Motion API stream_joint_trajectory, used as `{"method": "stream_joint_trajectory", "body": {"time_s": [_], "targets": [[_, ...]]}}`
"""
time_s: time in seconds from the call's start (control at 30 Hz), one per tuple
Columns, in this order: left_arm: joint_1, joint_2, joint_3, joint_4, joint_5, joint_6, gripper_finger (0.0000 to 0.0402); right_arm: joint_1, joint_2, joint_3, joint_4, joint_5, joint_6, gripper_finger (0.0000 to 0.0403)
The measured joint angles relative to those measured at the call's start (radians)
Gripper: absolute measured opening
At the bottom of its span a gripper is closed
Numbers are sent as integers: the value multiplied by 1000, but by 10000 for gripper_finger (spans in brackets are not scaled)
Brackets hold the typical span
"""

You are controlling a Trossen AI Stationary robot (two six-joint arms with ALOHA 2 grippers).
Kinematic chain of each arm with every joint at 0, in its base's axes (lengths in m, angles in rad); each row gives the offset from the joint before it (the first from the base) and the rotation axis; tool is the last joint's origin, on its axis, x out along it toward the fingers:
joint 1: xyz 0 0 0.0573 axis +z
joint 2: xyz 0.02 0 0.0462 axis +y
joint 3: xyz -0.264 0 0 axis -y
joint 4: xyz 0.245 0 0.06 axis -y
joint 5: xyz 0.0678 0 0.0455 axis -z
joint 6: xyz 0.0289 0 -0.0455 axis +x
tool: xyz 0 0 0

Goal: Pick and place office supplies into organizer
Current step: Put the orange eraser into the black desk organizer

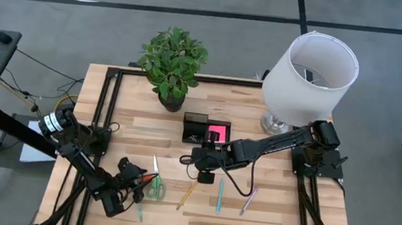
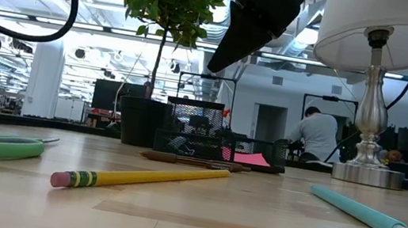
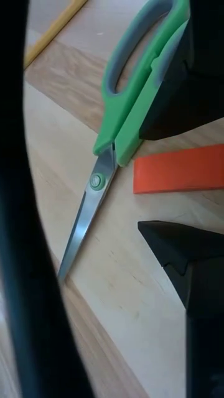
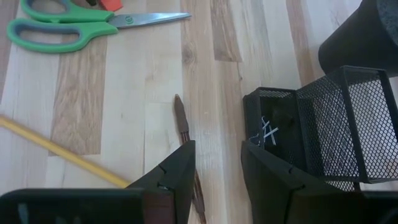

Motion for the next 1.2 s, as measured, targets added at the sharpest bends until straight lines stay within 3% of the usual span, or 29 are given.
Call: {"method": "stream_joint_trajectory", "body": {"time_s": [0.23, 0.67, 0.8, 0.93, 1.07, 1.2], "targets": [[5, 0, 2, -38, 27, 6, 212, 10, 0, 0, 0, -1, 0, 121], [53, -4, 3, -79, 60, 6, 78, 53, 0, 0, 0, -17, 107, 121], [54, 1, 14, -93, 27, -47, 57, 99, 0, 0, -50, -105, 193, 121], [84, -27, 59, -202, 50, -54, 55, 155, 0, 0, -121, -112, 273, 121], [168, -76, 109, -378, 34, 45, 55, 199, 0, 0, -140, -102, 353, 121], [295, -139, 152, -416, -54, 224, 55, 229, 0, 0, -138, -80, 398, 121]]}}
